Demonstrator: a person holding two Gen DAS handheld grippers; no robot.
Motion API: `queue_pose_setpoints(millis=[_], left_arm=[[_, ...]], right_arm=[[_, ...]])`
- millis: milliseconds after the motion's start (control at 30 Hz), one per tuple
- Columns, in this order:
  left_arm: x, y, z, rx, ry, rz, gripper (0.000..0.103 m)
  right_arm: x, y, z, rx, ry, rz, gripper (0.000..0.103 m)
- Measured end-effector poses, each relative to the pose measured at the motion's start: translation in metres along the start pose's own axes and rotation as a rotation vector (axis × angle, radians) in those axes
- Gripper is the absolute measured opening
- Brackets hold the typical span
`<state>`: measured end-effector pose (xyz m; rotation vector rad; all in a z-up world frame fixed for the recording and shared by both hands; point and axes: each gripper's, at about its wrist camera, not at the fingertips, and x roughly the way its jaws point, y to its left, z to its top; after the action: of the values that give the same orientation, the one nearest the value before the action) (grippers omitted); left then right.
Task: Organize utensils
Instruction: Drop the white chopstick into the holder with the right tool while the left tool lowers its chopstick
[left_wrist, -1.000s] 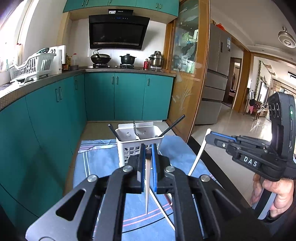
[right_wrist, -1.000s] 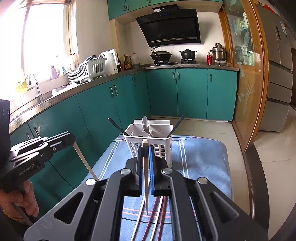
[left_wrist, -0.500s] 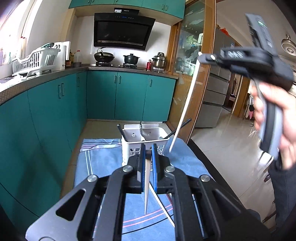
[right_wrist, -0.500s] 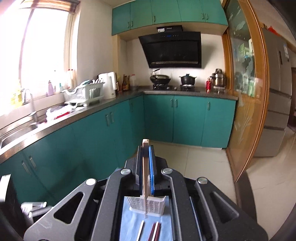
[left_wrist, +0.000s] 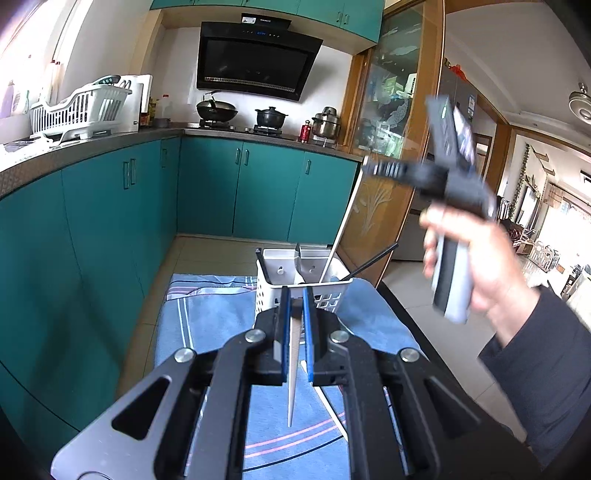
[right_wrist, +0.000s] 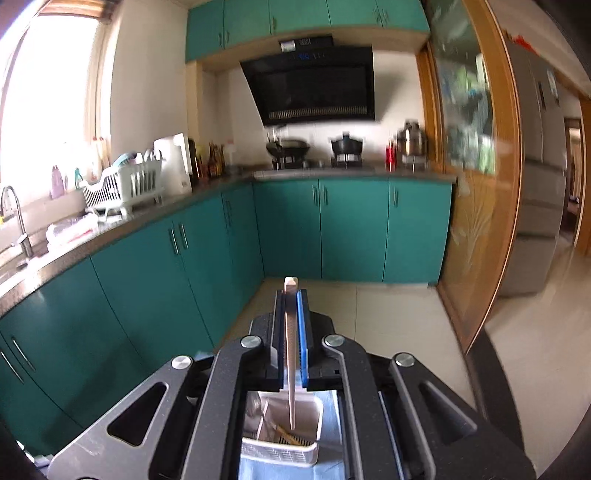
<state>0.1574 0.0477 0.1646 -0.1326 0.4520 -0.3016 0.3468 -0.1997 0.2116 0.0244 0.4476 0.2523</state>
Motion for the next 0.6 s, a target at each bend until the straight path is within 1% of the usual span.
queue_pose_setpoints(millis=[100,133,167,200,233,267,333,367,400,433,467,500,533,567,600], left_arm=[[0.001,0.000,0.000,-0.003,0.000,0.003,0.006],[0.001,-0.001,-0.001,-0.004,0.000,0.004,0.006],[0.002,-0.003,-0.001,-0.004,0.000,0.007,0.006],[0.002,-0.003,-0.001,-0.005,-0.001,0.011,0.006],[0.003,-0.003,-0.001,-0.005,0.000,0.014,0.006],[0.004,-0.004,-0.002,-0.005,-0.002,0.018,0.006],[0.006,-0.007,-0.003,-0.002,-0.001,0.029,0.006],[0.007,-0.008,-0.004,0.003,0.003,0.030,0.006],[0.008,-0.010,-0.004,0.006,0.006,0.031,0.006],[0.009,-0.012,-0.004,0.010,0.007,0.035,0.006],[0.009,-0.013,-0.004,0.014,0.006,0.041,0.006],[0.007,-0.013,-0.003,0.010,-0.001,0.041,0.006],[0.006,-0.013,-0.002,0.003,-0.009,0.040,0.006],[0.004,-0.014,0.000,-0.006,-0.021,0.043,0.006],[0.002,-0.015,0.004,-0.013,-0.036,0.048,0.006]], right_arm=[[0.006,-0.004,-0.026,0.020,0.039,0.036,0.007],[0.004,-0.003,-0.032,0.018,0.048,0.049,0.009],[0.000,-0.003,-0.038,0.013,0.048,0.059,0.018],[-0.006,-0.005,-0.042,0.009,0.040,0.063,0.024],[-0.014,-0.006,-0.046,0.008,0.025,0.060,0.042],[-0.024,-0.009,-0.052,0.010,-0.002,0.055,0.047],[-0.053,-0.017,-0.065,0.016,-0.061,0.071,0.052],[-0.069,-0.022,-0.074,0.028,-0.097,0.085,0.059],[-0.093,-0.030,-0.091,0.055,-0.157,0.093,0.066],[-0.111,-0.037,-0.107,0.085,-0.205,0.090,0.083],[-0.121,-0.042,-0.117,0.105,-0.234,0.090,0.094],[-0.137,-0.049,-0.141,0.129,-0.272,0.102,0.095],[-0.142,-0.053,-0.156,0.138,-0.283,0.097,0.095],[-0.147,-0.059,-0.179,0.153,-0.291,0.074,0.095],[-0.148,-0.063,-0.194,0.165,-0.288,0.054,0.095]])
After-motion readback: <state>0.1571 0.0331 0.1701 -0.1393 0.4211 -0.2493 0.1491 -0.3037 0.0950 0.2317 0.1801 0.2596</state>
